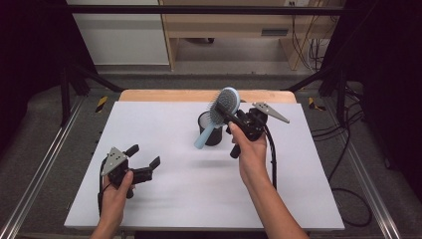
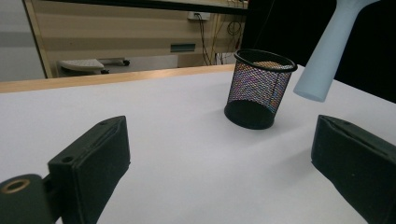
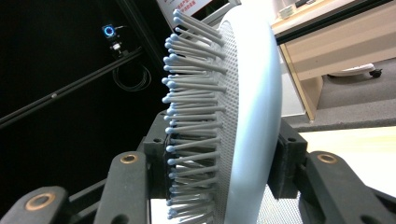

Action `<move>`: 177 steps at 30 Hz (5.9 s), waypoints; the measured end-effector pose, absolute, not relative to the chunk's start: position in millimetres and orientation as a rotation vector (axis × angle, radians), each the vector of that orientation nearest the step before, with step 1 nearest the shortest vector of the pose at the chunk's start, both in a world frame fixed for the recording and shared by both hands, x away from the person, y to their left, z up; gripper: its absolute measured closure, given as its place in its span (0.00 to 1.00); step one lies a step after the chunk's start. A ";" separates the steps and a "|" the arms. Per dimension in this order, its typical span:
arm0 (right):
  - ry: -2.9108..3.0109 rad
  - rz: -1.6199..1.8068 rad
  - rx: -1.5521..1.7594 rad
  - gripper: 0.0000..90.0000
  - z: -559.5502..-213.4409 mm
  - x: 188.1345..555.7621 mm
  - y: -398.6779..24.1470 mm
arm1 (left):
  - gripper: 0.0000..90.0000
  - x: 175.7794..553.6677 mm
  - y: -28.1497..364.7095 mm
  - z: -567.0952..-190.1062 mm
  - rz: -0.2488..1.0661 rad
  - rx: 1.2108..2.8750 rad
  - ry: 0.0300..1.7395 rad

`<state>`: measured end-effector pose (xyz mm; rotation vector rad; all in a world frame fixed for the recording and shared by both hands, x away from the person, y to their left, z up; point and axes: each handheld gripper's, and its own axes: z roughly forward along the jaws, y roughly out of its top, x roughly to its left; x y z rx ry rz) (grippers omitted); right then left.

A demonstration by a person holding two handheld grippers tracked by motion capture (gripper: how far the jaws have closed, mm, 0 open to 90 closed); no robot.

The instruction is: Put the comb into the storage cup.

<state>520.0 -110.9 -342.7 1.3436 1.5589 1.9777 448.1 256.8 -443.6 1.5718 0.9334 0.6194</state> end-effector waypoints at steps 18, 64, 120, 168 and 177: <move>1.449 1.995 1.403 0.58 -335.5 545.0 -108.6 | 0.05 448.0 256.0 -443.7 0.617 1.577 0.927; 1.432 1.800 1.364 0.58 -335.1 583.4 -118.2 | 0.05 447.4 252.4 -444.5 0.610 1.593 0.914; 1.487 1.751 1.460 0.57 -391.1 595.2 -111.0 | 0.05 447.7 248.6 -445.5 0.614 1.619 0.895; 1.503 1.768 1.480 0.57 -402.3 595.9 -105.2 | 0.05 447.9 246.4 -445.9 0.609 1.628 0.890; 1.500 1.774 1.490 0.56 -403.5 596.3 -108.1 | 0.05 447.9 246.3 -445.9 0.609 1.629 0.890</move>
